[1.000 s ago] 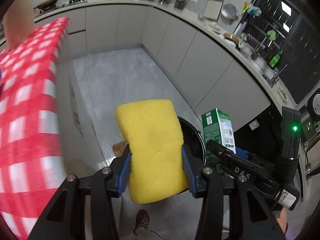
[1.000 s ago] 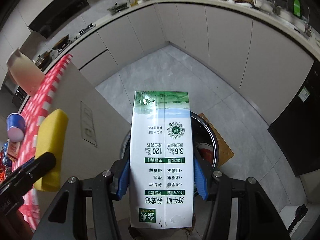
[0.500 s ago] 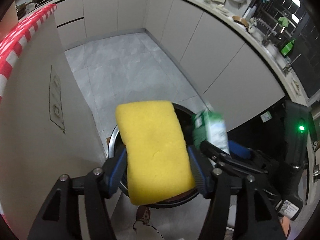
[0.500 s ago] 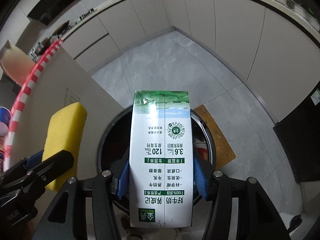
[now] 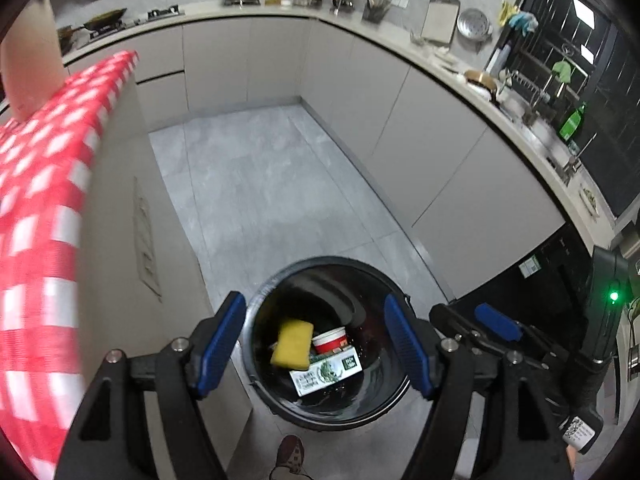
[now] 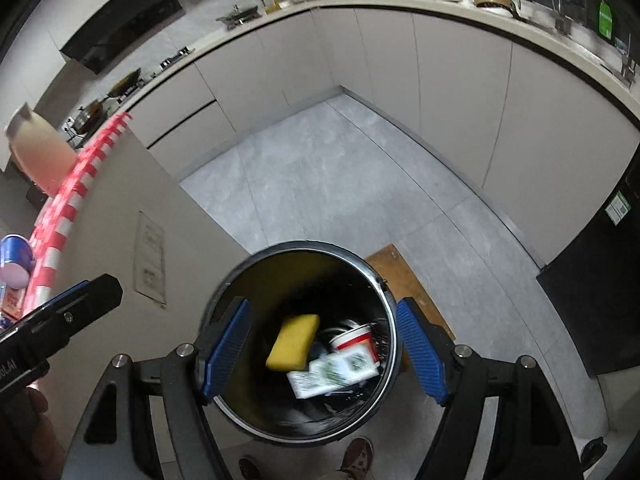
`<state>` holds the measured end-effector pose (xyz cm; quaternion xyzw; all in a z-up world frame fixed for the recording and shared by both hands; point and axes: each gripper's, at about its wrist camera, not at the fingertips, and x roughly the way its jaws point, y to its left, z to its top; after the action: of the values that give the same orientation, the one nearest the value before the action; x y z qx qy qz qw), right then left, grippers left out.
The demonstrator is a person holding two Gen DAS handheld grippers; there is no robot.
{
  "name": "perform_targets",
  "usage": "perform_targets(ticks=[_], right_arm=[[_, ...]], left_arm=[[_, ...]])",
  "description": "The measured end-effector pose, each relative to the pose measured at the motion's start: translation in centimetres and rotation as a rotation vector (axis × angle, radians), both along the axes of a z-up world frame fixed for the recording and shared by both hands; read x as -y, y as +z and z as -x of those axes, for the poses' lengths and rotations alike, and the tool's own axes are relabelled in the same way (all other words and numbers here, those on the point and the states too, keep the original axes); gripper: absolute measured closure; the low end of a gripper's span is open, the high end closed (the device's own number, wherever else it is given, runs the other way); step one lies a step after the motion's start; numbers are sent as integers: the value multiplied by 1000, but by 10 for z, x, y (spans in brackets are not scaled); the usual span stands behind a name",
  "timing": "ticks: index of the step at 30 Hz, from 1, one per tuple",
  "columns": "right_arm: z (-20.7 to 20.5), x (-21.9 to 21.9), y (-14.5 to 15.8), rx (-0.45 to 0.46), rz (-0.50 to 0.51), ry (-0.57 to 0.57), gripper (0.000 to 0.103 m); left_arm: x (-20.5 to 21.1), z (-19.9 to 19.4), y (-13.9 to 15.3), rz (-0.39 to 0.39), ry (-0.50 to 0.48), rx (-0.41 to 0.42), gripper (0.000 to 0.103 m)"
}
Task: Collect trash
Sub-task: 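Open both grippers to drop the sponge and carton into the bin, then move both grippers back toward the table items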
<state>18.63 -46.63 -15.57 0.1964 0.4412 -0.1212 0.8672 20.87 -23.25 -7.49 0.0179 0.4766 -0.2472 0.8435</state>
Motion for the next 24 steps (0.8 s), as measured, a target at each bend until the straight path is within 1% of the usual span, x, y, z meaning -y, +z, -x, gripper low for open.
perform_targets(ticks=[3,6,8,9,12,15,19,20,21,24], right_arm=[[0,-16,16,22,-4,17,26],[3,-38,35,57,-2,33,26],[4,-60,48,83,-1,46,26],[3,-71,53,91,-3,52,26],[-1,-111,68,109,-9,88,26],[-7,-157,84,125,7,128,26],[-13,-209,97,144,4,165,26],[-16,-225,102,148,10,181,26],[-20,-241,105,152,15,198,26],[-29,-274,111,157,16,239,26]], left_arm=[[-16,-3,11,16,21,10,30],[-44,4,27,36,39,34,30],[-61,6,34,40,53,51,30],[-76,8,39,41,64,61,30],[-111,8,48,53,99,65,30],[-154,6,54,57,141,73,30],[-204,4,65,62,204,90,30],[-210,4,66,61,215,94,30],[-226,2,68,61,237,99,30],[-260,-2,68,68,291,101,30]])
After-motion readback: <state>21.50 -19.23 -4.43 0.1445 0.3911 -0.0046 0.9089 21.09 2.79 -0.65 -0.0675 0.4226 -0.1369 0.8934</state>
